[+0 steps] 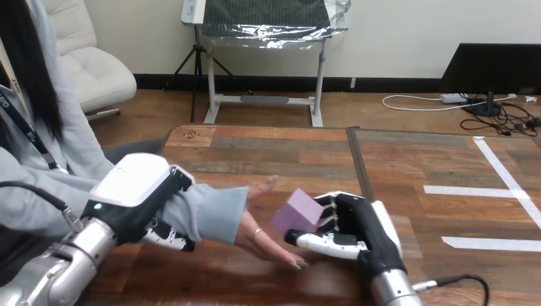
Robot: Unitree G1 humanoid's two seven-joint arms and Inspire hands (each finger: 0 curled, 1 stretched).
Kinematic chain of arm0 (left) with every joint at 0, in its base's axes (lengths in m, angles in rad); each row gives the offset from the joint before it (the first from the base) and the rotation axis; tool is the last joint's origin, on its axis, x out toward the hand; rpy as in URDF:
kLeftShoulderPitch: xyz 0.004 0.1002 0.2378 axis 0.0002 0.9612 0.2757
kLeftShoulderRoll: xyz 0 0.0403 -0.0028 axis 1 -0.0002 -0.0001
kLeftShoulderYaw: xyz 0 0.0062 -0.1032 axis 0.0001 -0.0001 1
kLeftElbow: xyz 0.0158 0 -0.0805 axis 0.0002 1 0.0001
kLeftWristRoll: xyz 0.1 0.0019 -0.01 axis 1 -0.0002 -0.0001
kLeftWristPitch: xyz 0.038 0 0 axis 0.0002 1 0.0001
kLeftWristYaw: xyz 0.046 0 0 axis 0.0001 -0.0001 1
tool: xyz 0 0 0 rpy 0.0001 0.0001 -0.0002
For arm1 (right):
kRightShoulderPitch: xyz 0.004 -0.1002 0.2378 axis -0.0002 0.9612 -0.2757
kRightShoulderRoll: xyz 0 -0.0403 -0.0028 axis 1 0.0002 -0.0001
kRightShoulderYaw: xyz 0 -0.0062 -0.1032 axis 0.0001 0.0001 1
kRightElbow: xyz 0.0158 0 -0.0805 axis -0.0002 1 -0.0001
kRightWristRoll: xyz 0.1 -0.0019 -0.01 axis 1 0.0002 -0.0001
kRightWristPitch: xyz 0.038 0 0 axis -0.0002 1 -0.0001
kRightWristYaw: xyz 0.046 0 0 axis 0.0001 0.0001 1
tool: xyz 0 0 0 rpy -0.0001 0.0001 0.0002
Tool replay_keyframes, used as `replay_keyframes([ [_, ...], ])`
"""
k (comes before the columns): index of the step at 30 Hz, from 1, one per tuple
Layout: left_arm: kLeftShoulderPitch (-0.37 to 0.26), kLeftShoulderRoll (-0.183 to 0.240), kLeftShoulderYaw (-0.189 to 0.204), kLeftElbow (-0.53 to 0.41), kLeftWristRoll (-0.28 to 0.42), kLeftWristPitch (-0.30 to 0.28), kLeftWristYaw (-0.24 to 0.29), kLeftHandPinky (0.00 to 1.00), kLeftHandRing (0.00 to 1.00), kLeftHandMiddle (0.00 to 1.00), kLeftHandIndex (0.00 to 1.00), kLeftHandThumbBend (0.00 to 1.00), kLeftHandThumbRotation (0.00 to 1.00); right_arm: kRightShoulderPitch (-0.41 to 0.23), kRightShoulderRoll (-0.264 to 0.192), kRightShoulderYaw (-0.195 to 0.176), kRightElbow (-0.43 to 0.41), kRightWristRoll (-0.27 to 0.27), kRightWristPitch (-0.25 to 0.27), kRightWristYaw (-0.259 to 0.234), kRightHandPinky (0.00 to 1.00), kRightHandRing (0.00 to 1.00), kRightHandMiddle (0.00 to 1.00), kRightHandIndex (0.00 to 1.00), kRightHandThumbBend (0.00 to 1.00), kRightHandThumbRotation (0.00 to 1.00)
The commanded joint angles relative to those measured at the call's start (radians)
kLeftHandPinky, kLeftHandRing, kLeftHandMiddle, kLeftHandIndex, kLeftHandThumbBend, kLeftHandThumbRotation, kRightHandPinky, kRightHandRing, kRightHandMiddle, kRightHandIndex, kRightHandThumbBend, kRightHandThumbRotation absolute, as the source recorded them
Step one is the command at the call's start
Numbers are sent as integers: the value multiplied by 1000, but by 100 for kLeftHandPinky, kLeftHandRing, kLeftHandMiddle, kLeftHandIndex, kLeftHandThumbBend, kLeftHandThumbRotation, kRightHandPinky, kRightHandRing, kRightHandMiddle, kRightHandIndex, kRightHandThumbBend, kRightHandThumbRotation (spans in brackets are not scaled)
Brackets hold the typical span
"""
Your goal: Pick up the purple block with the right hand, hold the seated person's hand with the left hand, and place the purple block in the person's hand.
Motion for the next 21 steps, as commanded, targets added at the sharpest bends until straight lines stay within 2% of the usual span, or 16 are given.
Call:
replay_keyframes([
  [1,-76,-26,59,-130,-42,-10,18,24,24,29,30,85,0,-111,20,28,-49,-18,-10,-2,27,32,39,48,77,0],
  [10,-77,-35,57,-141,-32,-9,30,24,24,29,31,86,0,-107,34,60,-58,-49,7,-3,26,31,39,48,78,0],
  [21,-70,-50,62,-151,-39,-9,28,23,23,28,31,86,0,-114,42,90,-20,-59,-22,16,25,30,38,48,78,0],
])
